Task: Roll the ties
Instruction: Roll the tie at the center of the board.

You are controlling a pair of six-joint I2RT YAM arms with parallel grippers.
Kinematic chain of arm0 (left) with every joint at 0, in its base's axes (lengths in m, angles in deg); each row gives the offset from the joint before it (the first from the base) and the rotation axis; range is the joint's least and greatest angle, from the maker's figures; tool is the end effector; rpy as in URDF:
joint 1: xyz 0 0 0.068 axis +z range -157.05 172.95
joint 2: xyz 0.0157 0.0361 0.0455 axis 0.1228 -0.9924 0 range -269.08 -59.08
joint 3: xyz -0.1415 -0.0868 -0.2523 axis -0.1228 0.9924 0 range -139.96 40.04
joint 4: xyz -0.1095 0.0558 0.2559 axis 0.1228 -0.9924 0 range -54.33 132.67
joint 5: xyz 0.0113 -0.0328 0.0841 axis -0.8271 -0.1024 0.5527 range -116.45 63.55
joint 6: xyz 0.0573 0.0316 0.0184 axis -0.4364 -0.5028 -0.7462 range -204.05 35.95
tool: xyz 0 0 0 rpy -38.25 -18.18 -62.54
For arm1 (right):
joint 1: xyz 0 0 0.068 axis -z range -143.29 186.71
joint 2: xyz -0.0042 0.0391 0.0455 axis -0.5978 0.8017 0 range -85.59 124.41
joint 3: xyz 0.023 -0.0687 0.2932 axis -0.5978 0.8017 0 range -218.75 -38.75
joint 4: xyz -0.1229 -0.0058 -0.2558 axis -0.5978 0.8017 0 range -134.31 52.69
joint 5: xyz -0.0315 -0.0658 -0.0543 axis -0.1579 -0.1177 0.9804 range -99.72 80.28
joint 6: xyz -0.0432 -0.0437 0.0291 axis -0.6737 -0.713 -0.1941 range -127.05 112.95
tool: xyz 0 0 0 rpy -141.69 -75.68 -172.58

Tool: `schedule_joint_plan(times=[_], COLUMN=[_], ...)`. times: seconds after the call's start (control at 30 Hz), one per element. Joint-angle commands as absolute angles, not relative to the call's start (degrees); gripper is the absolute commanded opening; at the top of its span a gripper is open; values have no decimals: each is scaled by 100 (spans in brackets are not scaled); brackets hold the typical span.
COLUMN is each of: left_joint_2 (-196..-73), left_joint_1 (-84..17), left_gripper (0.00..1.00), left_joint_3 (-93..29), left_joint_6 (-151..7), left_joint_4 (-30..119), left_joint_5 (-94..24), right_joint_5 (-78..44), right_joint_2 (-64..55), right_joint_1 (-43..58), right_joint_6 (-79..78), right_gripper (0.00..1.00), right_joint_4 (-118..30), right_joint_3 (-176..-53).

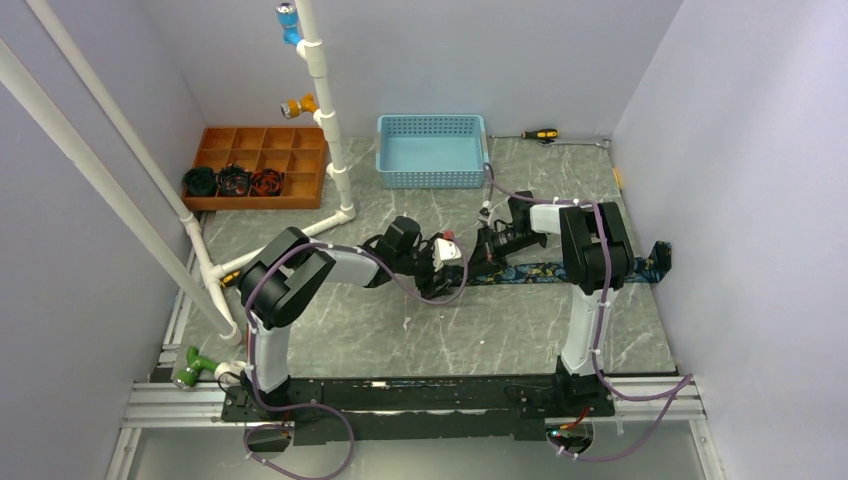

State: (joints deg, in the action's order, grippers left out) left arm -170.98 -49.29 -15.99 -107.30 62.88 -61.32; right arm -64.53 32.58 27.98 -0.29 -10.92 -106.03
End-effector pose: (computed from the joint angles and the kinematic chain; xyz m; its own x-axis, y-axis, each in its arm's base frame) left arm 0.2950 -0.3100 0.1282 -0.0431 0.4765 -0.8781 0.9931 0.1166 0.0144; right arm 0.3743 0.1026 0.0972 -0.9964 -0.0844 -0.0034 -0.0511 0.5710 0.8193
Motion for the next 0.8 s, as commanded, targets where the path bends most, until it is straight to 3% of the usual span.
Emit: schedule_joint_plan(times=[0.0,0.1,0.23,0.33,0.53,0.77], left_joint_2=[-17351,-17623,-17853,-17702,-17343,-17284], left_joint_1=[-5040,-5099,-5126,-5120,-5065,-5070], left_gripper=[80,78,51,39,34,35], left_joint_3=[-1574,-1839,-2156,-1927,-1359,-1323], left_joint_6=[-10571,-10622,-10880,-11133,-11306,-11231], left_joint_4=[6589,6638,6161,5909,5656,5515], left_joint_5=[-6090,-5947,-5896,-5794,-5699,-5781], right_joint_5=[-5859,-6030,-6301,-6508,-6684,-6824], right_joint_2=[3483,3393,3270,3178,2840,2874], right_joint_1=[2896,2897,2845,2758,2740,2538], right_joint_6=[-448,-517,-509,-454,-319,39], right_gripper=[0,0,0,5,38,38], right_joint_4=[-954,-961,-1049,-1101,-1120,-1483], right_joint_3=[-10514,-10461,-10459,-10524,-10586,-10572])
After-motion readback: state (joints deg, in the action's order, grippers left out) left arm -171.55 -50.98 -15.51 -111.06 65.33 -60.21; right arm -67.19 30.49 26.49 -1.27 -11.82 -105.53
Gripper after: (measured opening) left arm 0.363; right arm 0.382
